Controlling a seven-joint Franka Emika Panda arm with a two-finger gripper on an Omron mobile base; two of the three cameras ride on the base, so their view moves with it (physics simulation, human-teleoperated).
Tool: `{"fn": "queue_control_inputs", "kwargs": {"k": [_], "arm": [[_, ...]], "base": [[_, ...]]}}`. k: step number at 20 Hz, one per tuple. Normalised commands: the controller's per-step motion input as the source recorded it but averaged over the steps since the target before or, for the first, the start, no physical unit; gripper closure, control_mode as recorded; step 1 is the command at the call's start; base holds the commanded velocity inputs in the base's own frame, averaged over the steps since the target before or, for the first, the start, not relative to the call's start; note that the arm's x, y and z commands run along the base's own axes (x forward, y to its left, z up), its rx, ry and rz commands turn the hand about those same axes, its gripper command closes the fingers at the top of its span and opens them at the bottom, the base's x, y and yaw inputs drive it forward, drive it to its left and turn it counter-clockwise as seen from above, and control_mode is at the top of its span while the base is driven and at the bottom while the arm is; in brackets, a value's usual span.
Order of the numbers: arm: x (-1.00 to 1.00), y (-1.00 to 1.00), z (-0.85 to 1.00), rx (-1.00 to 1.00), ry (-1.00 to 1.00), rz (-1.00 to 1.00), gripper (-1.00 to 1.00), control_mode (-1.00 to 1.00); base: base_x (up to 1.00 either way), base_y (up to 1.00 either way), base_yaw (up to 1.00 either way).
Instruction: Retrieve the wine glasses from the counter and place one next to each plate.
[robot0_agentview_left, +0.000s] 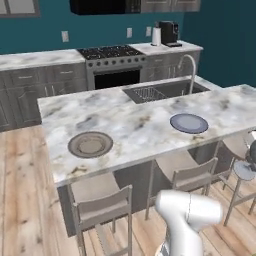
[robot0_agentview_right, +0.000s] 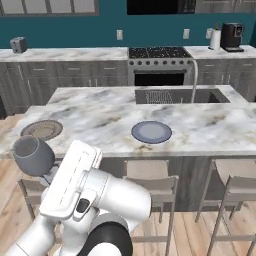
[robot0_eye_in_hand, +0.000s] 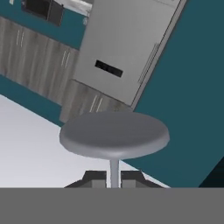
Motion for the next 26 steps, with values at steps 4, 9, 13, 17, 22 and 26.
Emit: {"fn": "queue_control_inputs", "kwargs": {"k": [4,9,13,17,22,26], "arm": [[0.00,0.00,0.00,0.00,0.00,0.00,1.00,1.00],[0.00,0.00,0.00,0.00,0.00,0.00,1.00,1.00],[0.00,0.00,0.00,0.00,0.00,0.00,1.00,1.00],[0.00,0.00,0.00,0.00,0.00,0.00,1.00,1.00],[0.00,0.00,0.00,0.00,0.00,0.00,1.00,1.00],[0.00,0.00,0.00,0.00,0.00,0.00,1.00,1.00]], "base": [[0.39,0.03,0.28],[0.12,0.16,0.40],[0.00,0.00,0.54],[0.08,0.03,0.52],[0.72,0.03,0.13],[1.00,0.16,0.00]]}}
